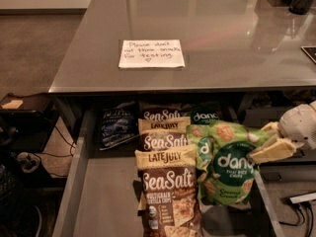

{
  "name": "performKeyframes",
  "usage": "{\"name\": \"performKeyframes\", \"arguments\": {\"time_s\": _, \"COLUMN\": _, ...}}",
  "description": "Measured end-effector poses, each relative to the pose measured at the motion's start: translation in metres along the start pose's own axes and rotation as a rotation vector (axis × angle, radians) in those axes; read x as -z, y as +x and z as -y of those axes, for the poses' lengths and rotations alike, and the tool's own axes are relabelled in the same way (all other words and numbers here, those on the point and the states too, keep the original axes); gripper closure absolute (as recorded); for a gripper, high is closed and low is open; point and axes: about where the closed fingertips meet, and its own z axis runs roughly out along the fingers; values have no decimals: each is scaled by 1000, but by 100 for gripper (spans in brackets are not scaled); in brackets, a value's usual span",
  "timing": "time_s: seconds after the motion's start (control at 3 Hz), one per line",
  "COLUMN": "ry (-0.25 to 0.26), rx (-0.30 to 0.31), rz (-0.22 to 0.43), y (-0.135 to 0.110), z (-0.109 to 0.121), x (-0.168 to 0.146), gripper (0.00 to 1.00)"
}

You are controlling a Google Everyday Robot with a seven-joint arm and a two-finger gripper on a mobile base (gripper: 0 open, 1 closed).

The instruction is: Pick green rice chip bag from top drawer and place on counter

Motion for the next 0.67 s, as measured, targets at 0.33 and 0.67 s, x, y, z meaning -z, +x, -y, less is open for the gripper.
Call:
{"name": "performKeyframes", "arguments": {"time_s": 0.33, "ry": -21, "rx": 9, "rz": 78, "y": -30, "z": 17, "x": 11, "gripper": 100}}
{"name": "performKeyframes", "arguments": {"time_s": 0.67, "ry": -29, "rx": 8, "rz": 143, "y": -63, "z": 37, "x": 21, "gripper": 100}}
